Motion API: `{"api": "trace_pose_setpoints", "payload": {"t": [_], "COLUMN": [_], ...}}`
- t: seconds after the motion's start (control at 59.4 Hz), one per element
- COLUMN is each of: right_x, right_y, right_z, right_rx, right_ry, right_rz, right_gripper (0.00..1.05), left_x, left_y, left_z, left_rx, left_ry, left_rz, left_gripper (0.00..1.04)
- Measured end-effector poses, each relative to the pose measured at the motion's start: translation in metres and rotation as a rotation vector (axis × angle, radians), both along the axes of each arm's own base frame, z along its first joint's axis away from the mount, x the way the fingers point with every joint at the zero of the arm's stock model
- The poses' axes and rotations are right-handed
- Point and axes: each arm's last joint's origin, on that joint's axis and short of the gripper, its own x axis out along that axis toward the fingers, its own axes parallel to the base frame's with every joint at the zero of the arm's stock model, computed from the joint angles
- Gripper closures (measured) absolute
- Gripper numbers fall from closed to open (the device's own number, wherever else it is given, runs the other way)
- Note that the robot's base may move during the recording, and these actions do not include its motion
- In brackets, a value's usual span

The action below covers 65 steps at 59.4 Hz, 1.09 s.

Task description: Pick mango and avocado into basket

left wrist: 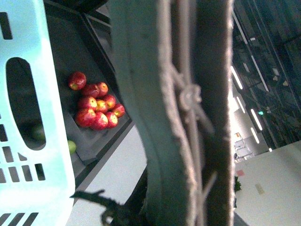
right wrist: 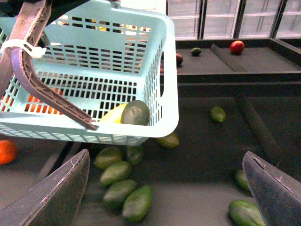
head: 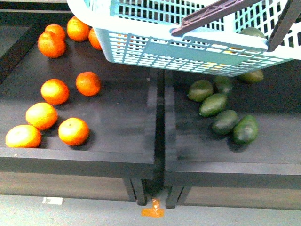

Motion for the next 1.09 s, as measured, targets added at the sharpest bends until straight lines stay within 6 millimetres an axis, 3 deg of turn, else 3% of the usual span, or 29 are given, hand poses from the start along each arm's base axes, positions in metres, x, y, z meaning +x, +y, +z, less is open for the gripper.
{"api": "trace_pose_setpoints", "payload": {"t": [0.976,1.094], "right_x": [0.000,0.000], "right_y": [0.000,0.000], "right_z": [0.000,0.000], "right_rx": [0.000,0.000], "right_ry": [0.000,0.001], "right_rz": [0.001,0.008], "right_gripper": [0.09,0.09], "left_x": [0.003,0.009], "left_y": [0.005,0.013], "left_z": [0.000,0.000], "left_rx": [0.001,0.001], "left_ry": [-0.003,-0.008], "left_rz": [0.024,0.055], "left_gripper": [0.99,0.99]}}
